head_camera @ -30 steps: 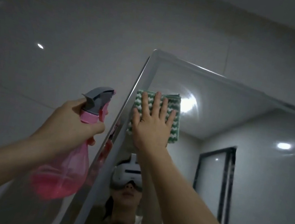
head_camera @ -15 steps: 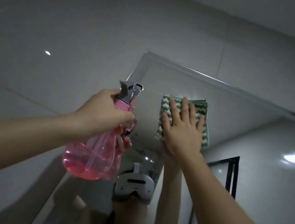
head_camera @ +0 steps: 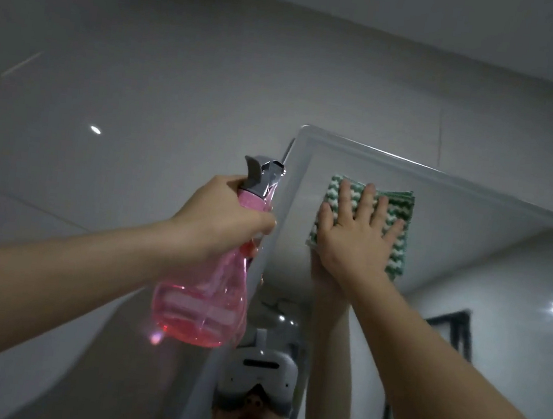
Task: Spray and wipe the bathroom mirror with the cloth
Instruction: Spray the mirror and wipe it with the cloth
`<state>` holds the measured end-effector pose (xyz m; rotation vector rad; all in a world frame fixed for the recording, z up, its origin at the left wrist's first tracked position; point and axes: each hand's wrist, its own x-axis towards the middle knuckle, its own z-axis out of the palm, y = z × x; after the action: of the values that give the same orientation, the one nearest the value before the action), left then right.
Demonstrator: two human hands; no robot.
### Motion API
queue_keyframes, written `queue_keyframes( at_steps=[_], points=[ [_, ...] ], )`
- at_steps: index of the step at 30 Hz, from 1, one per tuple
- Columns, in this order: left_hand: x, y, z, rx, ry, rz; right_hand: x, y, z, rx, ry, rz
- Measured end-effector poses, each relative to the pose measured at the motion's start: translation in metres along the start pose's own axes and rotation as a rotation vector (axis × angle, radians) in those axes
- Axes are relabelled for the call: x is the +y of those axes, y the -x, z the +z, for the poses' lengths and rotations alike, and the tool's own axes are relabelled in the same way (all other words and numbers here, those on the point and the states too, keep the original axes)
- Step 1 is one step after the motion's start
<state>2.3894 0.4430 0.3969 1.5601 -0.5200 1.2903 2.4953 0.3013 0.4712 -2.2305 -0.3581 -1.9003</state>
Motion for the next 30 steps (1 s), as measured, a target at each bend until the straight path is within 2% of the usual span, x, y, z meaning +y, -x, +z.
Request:
queue_keyframes(
  at_steps=[5, 9, 14, 19, 22, 30],
  points=[
    [-0.006, -0.012, -0.033, 0.067, -0.065, 0.014, -0.062, -0.010, 0.018, 0.028, -0.005, -0.099],
    [-0.005, -0.018, -0.043, 0.102, -0.095, 0.022, -0.065, -0.017, 0.015, 0.019, -0.008, -0.142],
    [-0.003, -0.021, -0.027, 0.096, -0.072, 0.003, -0.039, -0.034, 0.003, -0.002, -0.009, -0.251],
    [0.014, -0.016, 0.007, -0.019, -0.096, 0.044, 0.032, -0.050, -0.015, 0.027, -0.017, -0.077],
    [0.025, -0.008, 0.026, -0.076, -0.034, 0.039, 0.069, -0.038, -0.020, 0.022, -0.010, -0.008],
    [0.030, 0.062, 0.059, -0.144, 0.135, -0.169, 0.087, 0.050, -0.014, -0.034, 0.007, -0.068]
  ],
)
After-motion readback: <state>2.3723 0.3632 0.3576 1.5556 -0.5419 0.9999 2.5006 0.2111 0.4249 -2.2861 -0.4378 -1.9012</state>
